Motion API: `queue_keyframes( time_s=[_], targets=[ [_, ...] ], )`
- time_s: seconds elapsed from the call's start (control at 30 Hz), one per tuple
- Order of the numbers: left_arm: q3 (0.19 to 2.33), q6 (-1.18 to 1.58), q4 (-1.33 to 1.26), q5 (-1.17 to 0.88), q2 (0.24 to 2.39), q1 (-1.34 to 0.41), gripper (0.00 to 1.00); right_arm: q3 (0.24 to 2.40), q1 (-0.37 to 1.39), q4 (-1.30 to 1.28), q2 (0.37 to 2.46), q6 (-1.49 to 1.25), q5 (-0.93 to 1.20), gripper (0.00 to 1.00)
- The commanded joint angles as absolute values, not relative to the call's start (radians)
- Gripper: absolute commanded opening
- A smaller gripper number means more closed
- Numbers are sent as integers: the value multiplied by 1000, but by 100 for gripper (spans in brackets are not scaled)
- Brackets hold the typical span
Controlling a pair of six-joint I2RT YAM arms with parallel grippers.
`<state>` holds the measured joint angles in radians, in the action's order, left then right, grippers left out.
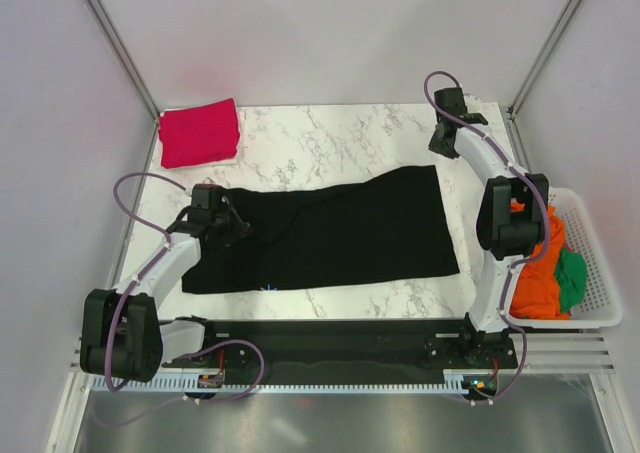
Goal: Fold and stack the t-shirts
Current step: Fold the tshirt
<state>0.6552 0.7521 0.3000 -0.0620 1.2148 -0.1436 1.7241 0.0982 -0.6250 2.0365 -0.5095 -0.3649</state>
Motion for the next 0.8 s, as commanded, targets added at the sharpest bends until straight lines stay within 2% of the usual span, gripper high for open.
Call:
queue_keyframes(
  time_s=[0.0,0.07,0.17,0.77],
  targets=[
    [647,781,287,-63,1209,-146,2,1706,94,-624,2032,-497,-330,52],
    [638,782,276,-64,1215,-146,2,1700,95,-617,2052,-500,-302,59],
    [627,781,268,-66,1224,-146,2,1729,95,-609,2098,-505,-278,59],
    [566,765,192,-71,1282,-146,2,1894,95,-595,2319,-517,-267,52]
  ],
)
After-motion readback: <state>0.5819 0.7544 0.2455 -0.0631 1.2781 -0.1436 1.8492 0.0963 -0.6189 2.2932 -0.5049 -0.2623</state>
